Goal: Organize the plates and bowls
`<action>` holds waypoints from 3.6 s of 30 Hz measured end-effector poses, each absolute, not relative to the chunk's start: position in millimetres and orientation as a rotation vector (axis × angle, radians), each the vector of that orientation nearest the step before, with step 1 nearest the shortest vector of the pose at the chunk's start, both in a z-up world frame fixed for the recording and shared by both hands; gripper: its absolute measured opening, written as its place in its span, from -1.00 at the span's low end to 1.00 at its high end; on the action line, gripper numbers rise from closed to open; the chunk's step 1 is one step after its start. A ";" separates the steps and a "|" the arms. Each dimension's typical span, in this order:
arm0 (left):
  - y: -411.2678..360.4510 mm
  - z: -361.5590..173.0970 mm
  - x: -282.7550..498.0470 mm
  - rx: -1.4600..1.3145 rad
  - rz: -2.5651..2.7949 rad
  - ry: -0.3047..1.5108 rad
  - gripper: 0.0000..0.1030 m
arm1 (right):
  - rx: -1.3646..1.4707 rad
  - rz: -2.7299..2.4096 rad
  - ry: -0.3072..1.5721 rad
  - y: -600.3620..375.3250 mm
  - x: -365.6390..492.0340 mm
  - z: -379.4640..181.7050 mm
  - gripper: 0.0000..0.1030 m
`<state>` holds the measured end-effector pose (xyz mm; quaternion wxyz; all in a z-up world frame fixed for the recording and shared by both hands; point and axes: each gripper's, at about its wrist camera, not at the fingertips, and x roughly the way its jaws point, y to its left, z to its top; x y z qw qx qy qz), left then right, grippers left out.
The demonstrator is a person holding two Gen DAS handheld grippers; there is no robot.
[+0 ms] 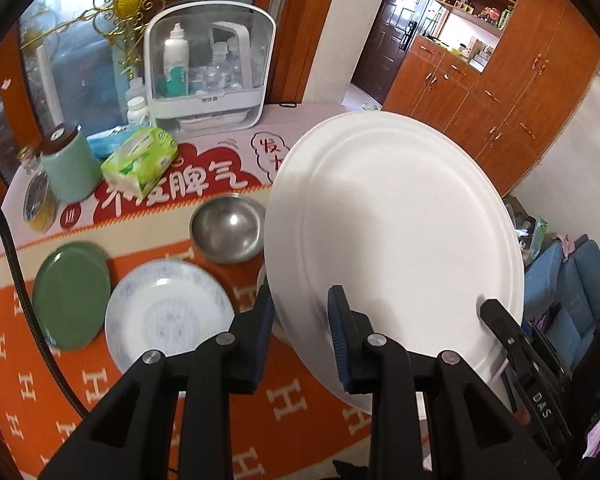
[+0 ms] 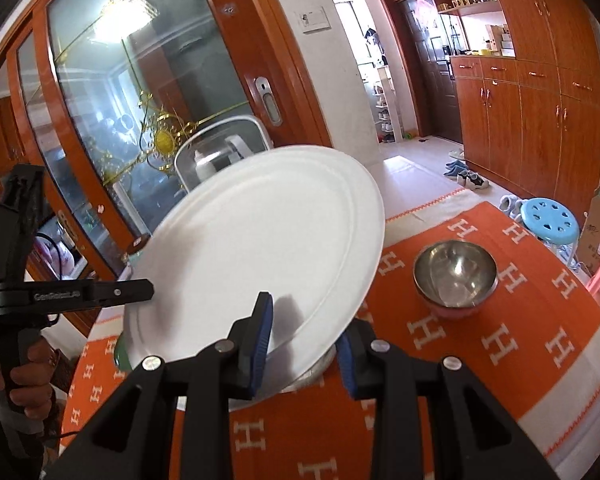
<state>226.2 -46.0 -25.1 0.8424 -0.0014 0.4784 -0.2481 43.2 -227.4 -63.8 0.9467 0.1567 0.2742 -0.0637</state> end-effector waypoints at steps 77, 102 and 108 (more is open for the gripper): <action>85.6 -103.2 102.3 -0.081 -0.219 1.202 0.20 | 0.240 -0.131 0.959 -115.9 2.6 -136.8 0.31; 109.3 -126.0 202.3 -0.137 -0.165 1.119 0.46 | 0.287 0.123 0.836 -85.8 124.8 -160.1 0.31; 101.8 -154.0 231.3 -0.140 -0.163 1.098 0.46 | 0.299 0.140 0.857 -84.6 151.1 -184.1 0.31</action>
